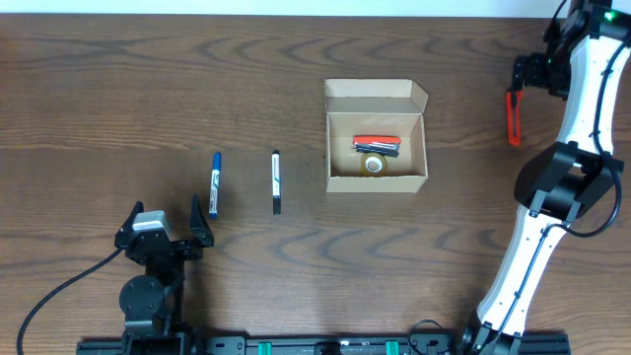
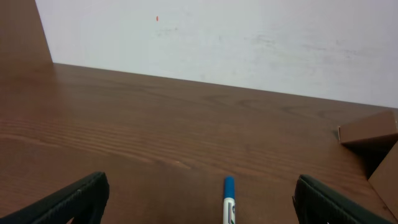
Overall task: Pack container
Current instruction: 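Move the right gripper to the red box cutter and grasp it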
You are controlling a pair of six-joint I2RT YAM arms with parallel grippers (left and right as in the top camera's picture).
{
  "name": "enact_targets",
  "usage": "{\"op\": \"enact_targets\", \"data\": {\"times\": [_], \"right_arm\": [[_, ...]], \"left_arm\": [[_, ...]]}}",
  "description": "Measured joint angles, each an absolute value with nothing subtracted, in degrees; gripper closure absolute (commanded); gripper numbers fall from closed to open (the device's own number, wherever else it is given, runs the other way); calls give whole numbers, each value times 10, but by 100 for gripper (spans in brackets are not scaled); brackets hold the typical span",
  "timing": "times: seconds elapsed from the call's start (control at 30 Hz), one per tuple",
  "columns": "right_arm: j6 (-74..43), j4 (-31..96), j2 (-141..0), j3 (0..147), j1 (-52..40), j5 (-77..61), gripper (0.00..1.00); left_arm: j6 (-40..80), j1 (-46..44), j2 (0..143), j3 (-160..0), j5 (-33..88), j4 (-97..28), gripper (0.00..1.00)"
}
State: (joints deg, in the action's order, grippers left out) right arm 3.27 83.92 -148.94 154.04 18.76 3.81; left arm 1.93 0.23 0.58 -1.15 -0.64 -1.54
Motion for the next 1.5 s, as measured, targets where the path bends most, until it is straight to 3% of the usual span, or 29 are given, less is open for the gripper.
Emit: {"op": "enact_targets", "data": {"times": [1.5], "right_arm": [[82, 766, -1496, 1371, 192, -17, 1]], "left_arm": [[19, 2, 6, -11, -6, -15, 5]]}}
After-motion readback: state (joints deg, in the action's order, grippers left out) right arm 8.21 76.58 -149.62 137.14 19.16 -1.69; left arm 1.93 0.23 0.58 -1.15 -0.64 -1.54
